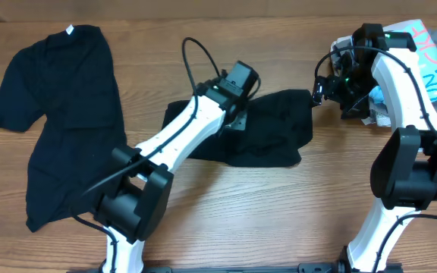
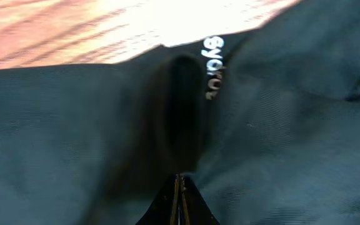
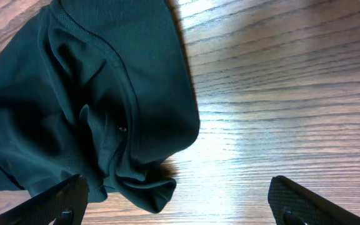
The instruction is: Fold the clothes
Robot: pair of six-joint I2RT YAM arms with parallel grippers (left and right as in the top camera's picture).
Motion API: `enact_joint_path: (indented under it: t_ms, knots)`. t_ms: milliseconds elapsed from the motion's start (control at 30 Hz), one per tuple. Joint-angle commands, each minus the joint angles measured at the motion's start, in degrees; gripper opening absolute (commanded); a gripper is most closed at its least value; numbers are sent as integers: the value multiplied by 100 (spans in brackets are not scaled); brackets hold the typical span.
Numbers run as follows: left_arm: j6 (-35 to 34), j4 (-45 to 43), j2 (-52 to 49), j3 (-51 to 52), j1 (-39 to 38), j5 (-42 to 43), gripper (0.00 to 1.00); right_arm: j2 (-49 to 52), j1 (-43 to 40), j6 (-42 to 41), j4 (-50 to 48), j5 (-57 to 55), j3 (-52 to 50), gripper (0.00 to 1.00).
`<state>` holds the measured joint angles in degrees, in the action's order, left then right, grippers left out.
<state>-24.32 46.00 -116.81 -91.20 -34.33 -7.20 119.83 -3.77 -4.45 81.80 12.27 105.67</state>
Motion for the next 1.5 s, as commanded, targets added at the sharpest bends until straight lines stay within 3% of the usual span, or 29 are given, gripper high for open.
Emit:
enact_joint_path:
  t_ms: [0, 133, 300, 600, 667, 1033, 1200, 1467]
  knots:
    - [-101, -72, -297, 35, 11, 186, 4, -184, -33, 44, -7, 72, 35, 96]
    - [48, -79, -308, -26, 26, 415, 4, -184, -33, 44, 44, 94, 35, 96]
    - [411, 614, 345, -761, 55, 426, 5, -162, -33, 407, -57, 599, -142, 100]
    - [809, 1158, 1488, -1325, 87, 337, 31, -103, -33, 767, -798, 1165, -1054, 100]
    - [807, 1270, 1687, -1325, 155, 122, 33, -98, -33, 796, -955, 1228, -1322, 100]
    - [960, 2439, 2612, -1329, 1110, -651, 32, -87, -33, 1167, -2177, 2428, -2758, 100]
    - [1078, 2551, 3158, -1329, 1379, -656, 33, -81, -33, 1808, -2271, 3373, -2857, 100]
    - [1196, 2723, 3292, -1327, 1386, -675, 33, -81, -48, 2129, -2599, 4448, -2857, 100]
